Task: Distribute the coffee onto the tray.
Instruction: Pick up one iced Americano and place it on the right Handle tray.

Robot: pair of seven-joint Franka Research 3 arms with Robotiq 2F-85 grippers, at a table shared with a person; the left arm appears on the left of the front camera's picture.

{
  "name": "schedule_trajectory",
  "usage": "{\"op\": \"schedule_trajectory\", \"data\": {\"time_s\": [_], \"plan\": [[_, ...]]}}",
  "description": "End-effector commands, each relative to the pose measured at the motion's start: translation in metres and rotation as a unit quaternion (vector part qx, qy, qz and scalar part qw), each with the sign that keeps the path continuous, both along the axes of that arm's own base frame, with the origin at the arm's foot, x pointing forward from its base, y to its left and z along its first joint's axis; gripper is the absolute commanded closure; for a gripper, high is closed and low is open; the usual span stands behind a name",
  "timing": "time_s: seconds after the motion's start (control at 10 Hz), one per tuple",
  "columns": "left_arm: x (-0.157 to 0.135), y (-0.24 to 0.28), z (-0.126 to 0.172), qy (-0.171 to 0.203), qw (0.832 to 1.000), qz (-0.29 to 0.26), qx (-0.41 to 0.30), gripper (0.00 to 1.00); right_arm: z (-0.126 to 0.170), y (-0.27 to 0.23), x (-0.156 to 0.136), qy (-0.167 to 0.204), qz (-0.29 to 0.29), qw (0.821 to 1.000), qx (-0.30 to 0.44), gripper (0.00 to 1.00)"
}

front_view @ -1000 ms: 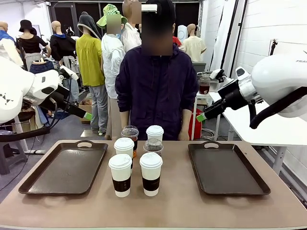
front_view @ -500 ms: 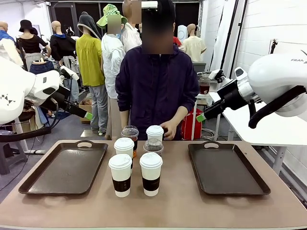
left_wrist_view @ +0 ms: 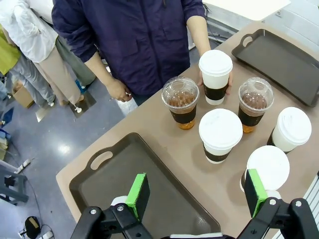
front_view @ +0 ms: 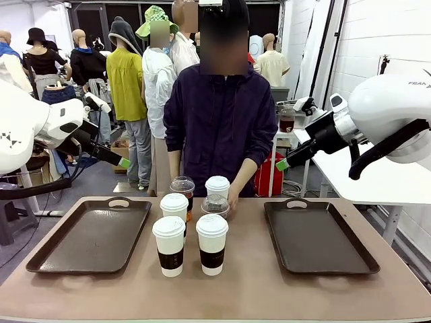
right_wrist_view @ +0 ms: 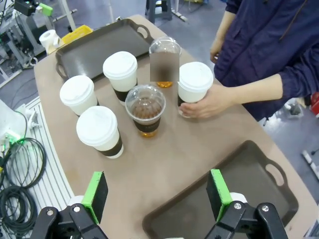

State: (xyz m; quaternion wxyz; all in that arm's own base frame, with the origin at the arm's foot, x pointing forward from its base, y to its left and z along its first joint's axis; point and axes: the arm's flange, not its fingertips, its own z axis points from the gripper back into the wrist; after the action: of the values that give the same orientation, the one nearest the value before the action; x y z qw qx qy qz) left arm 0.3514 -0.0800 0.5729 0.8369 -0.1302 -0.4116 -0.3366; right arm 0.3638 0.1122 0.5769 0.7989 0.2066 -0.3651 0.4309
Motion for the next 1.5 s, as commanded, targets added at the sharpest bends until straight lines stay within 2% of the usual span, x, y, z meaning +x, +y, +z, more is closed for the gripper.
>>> {"op": "schedule_trajectory", "data": {"time_s": [0.0,0.3,0.4,0.7,0.9,1.0,1.2,1.3,1.4], "plan": [[-0.001,0.001,0.001,0.003,1.000,-0.002,-0.002,0.00,0.001,-0.013,0.026,-0.001,0.032,0.999,0.005,0.00],[-0.001,0.001,0.001,0.003,1.000,-0.002,-0.002,0.00,-0.008,-0.041,0.057,-0.010,0.098,0.995,0.021,0.00],[-0.001,0.001,0.001,0.003,1.000,-0.002,-0.002,0.00,-0.015,-0.048,0.067,-0.015,0.103,0.994,0.018,0.00],[-0.001,0.001,0.001,0.003,1.000,-0.002,-0.002,0.00,-0.053,-0.059,0.094,-0.054,0.184,0.981,0.013,0.00],[-0.001,0.001,0.001,0.003,1.000,-0.002,-0.002,0.00,-0.077,-0.062,0.107,-0.094,0.199,0.975,0.034,0.00],[-0.001,0.001,0.001,0.003,1.000,-0.002,-0.002,0.00,-0.089,-0.062,0.113,-0.091,0.201,0.974,0.043,0.00],[-0.001,0.001,0.001,0.003,1.000,-0.002,-0.002,0.00,-0.105,-0.056,0.119,-0.048,0.180,0.981,0.053,0.00],[-0.001,0.001,0.001,0.003,1.000,-0.002,-0.002,0.00,-0.101,-0.054,0.118,-0.017,0.131,0.991,0.022,0.00],[-0.001,0.001,0.001,0.003,1.000,-0.002,-0.002,0.00,-0.107,-0.060,0.112,-0.068,0.189,0.979,0.043,0.00]]}}
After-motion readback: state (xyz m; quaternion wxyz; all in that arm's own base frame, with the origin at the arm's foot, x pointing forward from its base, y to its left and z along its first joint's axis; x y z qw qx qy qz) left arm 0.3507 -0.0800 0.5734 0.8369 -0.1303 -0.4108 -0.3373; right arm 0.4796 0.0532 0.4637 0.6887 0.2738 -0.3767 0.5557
